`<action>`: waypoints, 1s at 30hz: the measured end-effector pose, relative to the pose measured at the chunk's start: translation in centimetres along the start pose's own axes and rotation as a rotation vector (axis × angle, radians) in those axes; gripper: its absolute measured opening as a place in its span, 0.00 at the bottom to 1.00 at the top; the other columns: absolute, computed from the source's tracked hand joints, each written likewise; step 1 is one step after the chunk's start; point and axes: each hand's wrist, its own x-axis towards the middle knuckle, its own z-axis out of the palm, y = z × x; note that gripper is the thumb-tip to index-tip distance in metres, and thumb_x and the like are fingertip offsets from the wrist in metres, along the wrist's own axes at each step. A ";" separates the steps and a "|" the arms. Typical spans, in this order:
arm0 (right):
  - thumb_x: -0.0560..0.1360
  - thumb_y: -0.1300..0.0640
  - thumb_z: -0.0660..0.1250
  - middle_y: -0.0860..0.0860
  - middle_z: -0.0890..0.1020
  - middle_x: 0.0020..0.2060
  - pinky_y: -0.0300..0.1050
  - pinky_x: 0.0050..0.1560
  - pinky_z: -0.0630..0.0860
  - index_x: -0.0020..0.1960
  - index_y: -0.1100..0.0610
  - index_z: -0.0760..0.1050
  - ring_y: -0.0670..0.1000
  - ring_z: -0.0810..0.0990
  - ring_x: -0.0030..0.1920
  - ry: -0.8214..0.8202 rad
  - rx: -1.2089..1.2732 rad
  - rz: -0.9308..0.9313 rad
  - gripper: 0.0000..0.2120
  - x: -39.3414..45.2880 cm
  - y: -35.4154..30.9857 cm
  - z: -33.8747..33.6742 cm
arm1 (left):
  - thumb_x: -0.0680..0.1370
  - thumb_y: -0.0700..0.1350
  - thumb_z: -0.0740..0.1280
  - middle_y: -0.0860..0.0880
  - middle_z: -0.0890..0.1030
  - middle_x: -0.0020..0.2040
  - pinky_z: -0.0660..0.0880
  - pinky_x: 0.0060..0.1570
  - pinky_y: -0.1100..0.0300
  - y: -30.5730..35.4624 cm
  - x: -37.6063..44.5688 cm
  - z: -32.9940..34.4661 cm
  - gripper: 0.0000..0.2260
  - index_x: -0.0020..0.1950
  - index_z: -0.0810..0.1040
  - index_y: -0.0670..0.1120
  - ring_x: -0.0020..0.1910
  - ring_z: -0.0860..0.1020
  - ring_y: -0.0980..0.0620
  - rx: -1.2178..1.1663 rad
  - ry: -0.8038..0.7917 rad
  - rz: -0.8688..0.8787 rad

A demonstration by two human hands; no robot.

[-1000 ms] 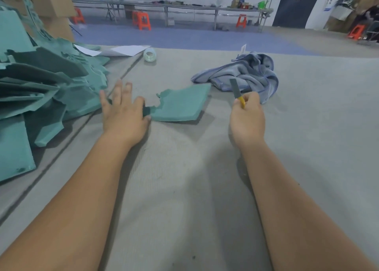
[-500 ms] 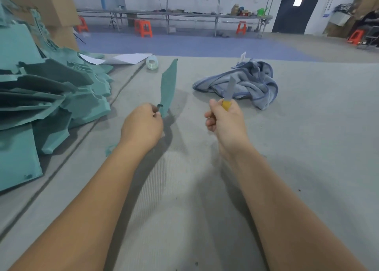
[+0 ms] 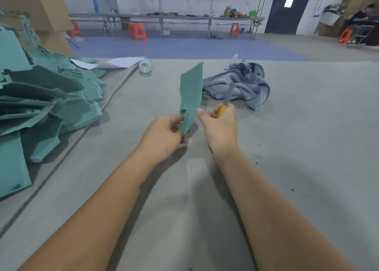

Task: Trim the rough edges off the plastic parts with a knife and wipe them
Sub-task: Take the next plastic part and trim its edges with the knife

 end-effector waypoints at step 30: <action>0.81 0.50 0.62 0.48 0.67 0.26 0.35 0.24 0.58 0.37 0.54 0.77 0.44 0.60 0.24 -0.408 0.149 0.093 0.16 -0.1 -0.2 -0.8 | 0.82 0.47 0.60 0.55 0.65 0.22 0.57 0.23 0.64 -0.9 0.3 -2.3 0.17 0.34 0.75 0.45 0.20 0.60 0.57 -0.042 0.080 -0.098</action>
